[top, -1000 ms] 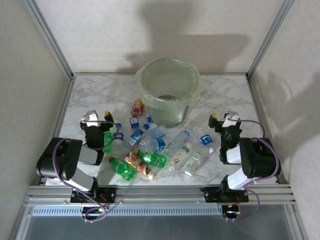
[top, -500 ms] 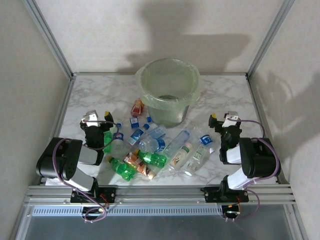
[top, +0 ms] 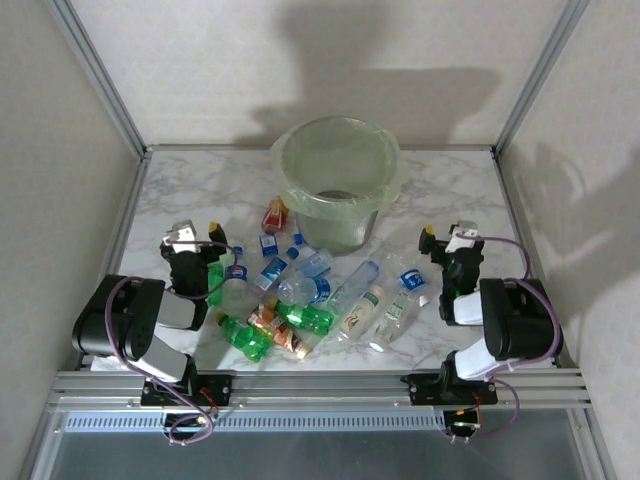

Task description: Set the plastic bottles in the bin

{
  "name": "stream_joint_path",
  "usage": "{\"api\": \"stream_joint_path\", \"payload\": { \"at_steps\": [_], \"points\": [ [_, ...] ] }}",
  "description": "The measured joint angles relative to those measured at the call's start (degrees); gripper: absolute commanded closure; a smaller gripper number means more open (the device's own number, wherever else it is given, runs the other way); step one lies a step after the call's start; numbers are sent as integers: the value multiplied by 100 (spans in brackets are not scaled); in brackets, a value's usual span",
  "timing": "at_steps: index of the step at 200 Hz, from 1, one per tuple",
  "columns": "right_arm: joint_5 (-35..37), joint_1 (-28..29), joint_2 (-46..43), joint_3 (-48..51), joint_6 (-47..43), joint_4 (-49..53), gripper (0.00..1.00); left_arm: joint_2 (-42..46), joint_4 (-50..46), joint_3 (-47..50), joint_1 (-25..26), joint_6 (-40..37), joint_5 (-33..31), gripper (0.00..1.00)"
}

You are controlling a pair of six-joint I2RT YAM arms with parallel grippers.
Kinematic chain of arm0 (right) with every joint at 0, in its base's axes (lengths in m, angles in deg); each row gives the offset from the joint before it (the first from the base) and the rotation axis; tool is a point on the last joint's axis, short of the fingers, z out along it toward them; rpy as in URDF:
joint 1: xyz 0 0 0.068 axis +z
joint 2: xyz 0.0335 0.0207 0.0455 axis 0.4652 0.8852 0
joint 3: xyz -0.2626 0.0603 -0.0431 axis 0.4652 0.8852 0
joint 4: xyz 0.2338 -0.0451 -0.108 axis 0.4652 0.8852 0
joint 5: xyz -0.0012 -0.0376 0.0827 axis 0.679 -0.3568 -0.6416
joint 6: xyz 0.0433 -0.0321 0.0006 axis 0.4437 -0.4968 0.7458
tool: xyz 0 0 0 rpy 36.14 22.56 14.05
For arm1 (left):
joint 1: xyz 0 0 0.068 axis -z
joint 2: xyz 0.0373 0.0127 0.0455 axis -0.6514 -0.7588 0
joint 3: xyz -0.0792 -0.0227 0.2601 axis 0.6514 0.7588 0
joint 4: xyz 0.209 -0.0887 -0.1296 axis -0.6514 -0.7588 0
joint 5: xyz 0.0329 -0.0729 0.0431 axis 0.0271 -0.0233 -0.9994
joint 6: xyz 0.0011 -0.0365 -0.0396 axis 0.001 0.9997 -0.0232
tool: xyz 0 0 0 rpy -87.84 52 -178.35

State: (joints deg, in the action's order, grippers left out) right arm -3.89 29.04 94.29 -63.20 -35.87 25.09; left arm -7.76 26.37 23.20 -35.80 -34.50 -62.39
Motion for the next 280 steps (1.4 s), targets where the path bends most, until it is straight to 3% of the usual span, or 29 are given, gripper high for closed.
{"api": "stream_joint_path", "payload": {
  "at_steps": [30, 43, 59, 82, 96, 131, 152, 166, 180, 219, 238, 257, 280],
  "points": [
    [678, -2, -1005, -2371, 922, 3226, 1, 973, -2343, -1303, 129, 345, -772, 0],
    [732, -7, -1257, -3405, 1408, 3971, 1, 1491, -3071, -2013, 127, 723, -922, 1],
    [713, -52, -1576, -4006, 2096, 4728, 1, 1838, -3847, -2815, 118, 1128, -901, 5],
    [669, -98, -1523, -4470, 2708, 6028, 1, 1661, -4690, -3589, 138, 1360, -310, 10],
    [619, 76, -1270, -4642, 2844, 6859, 3, 1290, -5235, -3810, 162, 1303, 142, 1],
    [407, 527, -1054, -5005, 2918, 8441, 7, 393, -6734, -3936, 273, 1139, 896, 1],
    [267, 551, -1043, -5337, 2957, 8902, 8, 350, -7130, -3934, 494, 1038, 1073, 3],
    [208, 597, -986, -5541, 2988, 9103, 1, 271, -7191, -4002, 667, 953, 1091, 5],
    [170, 684, -909, -5659, 3042, 9256, 1, 26, -7197, -4135, 793, 883, 1091, 5],
    [588, 855, -960, -5569, 3414, 9464, 1, -649, -7224, -4312, 859, 796, 1314, 3],
    [339, 450, -1276, -5270, 3698, 9438, 1, -922, -7276, -4483, 931, 741, 1373, 0],
    [68, -2, -1268, -5309, 3803, 9538, 9, -1143, -7289, -4671, 1102, 686, 1414, 0],
    [-262, -35, -868, -5563, 3779, 9678, 11, -1285, -7289, -4791, 1351, 651, 1473, 1]
  ]
}}
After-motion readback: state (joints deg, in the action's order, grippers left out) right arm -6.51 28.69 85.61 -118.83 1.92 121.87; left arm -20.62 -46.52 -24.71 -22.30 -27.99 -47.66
